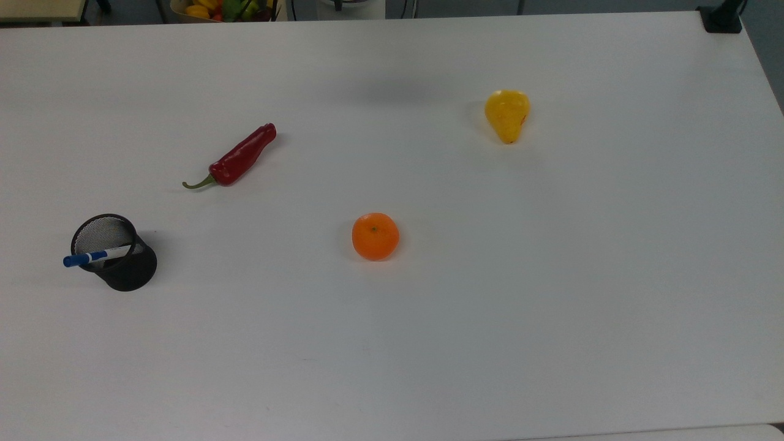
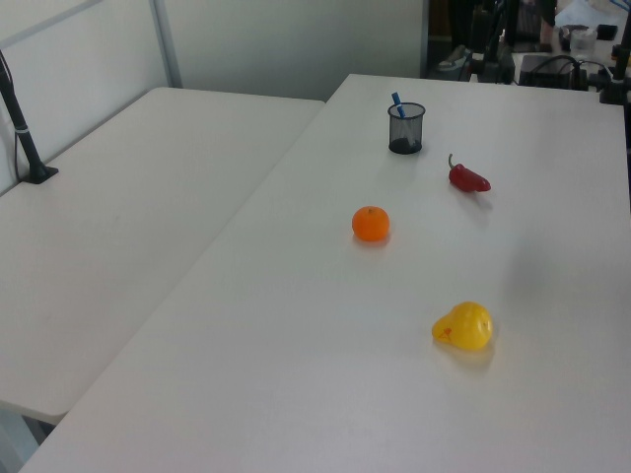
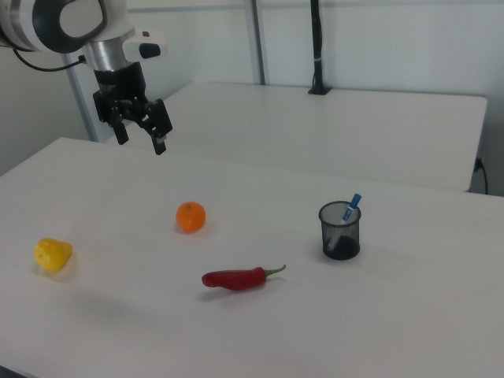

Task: Take marker pen
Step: 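Move the gripper over the black mesh pen cup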

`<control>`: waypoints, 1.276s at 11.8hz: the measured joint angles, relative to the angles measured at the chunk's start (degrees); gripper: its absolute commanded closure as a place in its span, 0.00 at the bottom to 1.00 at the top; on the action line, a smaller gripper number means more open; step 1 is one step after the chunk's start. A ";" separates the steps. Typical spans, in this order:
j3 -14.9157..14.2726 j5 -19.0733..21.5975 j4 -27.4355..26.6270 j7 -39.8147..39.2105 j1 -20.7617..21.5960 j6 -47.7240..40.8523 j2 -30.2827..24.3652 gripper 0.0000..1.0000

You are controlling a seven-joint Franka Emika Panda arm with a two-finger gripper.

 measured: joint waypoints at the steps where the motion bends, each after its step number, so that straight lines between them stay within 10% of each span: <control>1: 0.00 0.00 0.00 0.00 0.02 0.00 0.00 0.00; 15: -1.26 0.00 -1.06 -0.05 -1.33 9.61 1.56 0.00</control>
